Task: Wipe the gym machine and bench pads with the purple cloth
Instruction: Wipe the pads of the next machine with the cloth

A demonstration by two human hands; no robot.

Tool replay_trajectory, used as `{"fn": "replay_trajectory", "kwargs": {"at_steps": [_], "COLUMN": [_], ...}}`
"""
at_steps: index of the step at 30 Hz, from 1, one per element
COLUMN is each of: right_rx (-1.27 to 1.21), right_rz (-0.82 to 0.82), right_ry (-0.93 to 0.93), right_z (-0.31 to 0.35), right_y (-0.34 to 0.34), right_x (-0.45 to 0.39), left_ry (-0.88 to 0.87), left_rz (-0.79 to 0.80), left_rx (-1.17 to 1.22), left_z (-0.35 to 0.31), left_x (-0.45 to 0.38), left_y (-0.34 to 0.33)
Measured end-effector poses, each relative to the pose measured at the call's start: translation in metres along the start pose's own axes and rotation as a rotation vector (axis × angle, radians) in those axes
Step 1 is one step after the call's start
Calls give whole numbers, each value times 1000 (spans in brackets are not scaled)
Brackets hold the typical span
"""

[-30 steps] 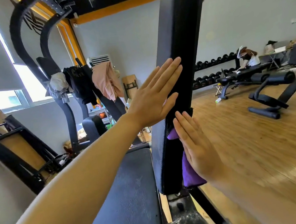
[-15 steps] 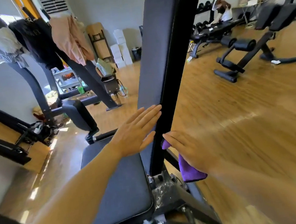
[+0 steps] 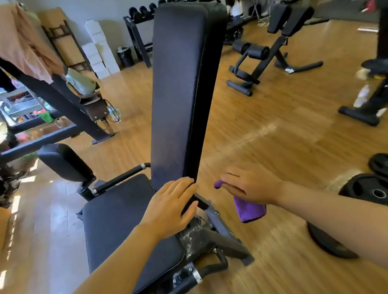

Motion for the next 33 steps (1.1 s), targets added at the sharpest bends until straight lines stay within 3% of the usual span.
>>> {"fn": "replay_trajectory", "kwargs": {"at_steps": [6,15,23,33], "right_rx": [229,360,454,593], "right_rz": [17,43,44,185], "right_ry": [-69,-246,-498,-627], "right_z": [-3,-26,-95,-190], "right_y": [44,110,166,211], "right_x": [66,188,311,421], "left_ry": [-112,-338,-529,-659], "left_rz": [-7,-68,-94,-132], "left_rx": [174,317,380,450], "left_z": [-46,-147,-271,-377], "left_x": [-27,-108,-216,-332], "left_y": [-35,-81,-129,-186]}}
Point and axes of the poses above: each hand's wrist, its own x-axis away from the middle knuckle, its own y-axis out of the back of the hand, z = x × y, the point moved 7 cm from there along -x, towards the middle knuckle, and after that the axes turned 7 degrees about y, right-handed, at the moved point
